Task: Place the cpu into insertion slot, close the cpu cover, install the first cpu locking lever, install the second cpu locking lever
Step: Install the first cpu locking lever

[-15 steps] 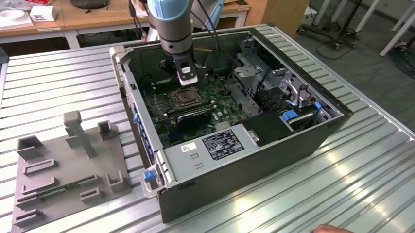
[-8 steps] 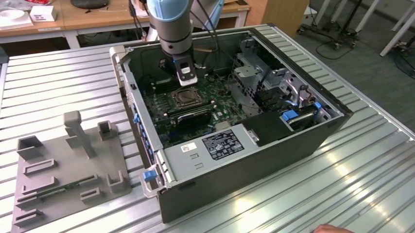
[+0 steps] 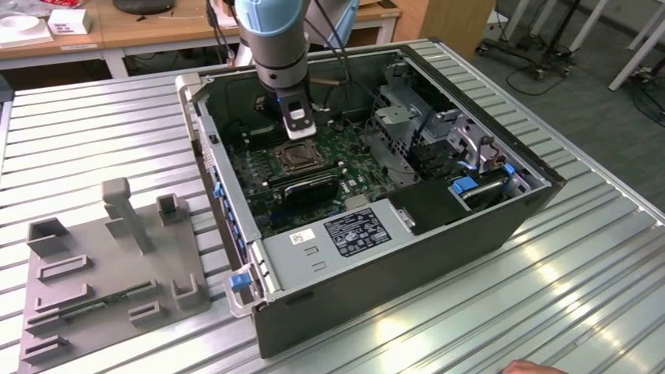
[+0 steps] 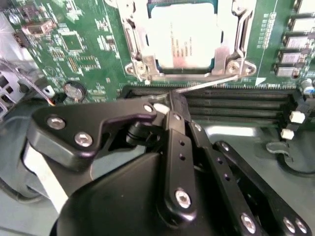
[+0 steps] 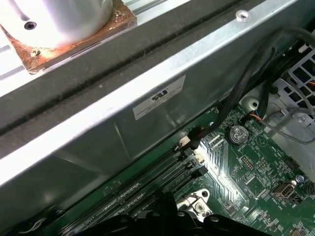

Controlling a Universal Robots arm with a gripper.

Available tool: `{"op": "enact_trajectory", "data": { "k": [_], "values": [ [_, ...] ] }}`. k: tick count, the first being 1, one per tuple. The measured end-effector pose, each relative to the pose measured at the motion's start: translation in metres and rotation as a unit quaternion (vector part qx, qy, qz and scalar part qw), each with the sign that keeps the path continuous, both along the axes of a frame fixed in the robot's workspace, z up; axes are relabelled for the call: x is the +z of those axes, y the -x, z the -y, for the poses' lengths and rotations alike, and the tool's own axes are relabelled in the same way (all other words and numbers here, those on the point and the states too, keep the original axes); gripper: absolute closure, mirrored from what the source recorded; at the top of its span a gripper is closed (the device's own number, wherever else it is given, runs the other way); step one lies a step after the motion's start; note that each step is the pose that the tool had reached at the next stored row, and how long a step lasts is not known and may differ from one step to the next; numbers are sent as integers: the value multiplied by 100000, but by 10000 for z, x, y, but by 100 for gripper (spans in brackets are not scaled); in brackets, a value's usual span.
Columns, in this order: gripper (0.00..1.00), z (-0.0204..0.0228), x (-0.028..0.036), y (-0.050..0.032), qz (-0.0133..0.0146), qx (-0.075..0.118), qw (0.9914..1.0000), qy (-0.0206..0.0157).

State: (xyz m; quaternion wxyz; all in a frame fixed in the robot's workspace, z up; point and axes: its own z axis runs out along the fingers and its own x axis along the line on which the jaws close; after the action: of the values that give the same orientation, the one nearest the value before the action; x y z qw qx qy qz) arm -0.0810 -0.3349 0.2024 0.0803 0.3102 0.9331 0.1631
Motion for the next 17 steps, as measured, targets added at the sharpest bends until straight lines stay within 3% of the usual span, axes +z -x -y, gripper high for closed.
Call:
{"op": "enact_trajectory", "data": {
  "k": [17],
  "values": [
    [89,3,-62,-47,3,1,100000,63]
  ]
}}
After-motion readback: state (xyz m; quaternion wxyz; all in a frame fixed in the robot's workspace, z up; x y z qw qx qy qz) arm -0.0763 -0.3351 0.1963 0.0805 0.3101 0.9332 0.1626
